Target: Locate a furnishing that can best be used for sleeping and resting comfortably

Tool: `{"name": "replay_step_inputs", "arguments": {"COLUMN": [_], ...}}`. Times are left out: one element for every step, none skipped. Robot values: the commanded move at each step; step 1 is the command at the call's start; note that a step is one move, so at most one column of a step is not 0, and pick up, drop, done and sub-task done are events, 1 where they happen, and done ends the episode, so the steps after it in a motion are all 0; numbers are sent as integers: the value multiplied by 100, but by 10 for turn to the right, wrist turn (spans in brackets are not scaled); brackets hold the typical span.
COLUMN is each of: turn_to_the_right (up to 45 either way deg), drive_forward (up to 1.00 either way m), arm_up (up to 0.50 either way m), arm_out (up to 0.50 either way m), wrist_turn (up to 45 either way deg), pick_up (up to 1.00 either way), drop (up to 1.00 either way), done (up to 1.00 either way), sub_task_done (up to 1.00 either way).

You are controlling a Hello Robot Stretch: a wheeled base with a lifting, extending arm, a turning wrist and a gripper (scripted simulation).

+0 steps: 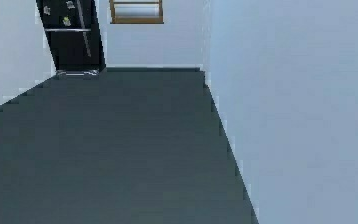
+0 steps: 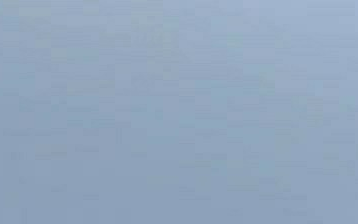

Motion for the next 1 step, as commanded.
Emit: {"name": "replay_step_inputs", "arguments": {"turn_to_the_right": [0], "drive_forward": [100], "arm_up": [0], "arm_out": [0], "wrist_turn": [0], "pick_up": [0], "drop": [0], "done": [0], "sub_task_done": [0]}}
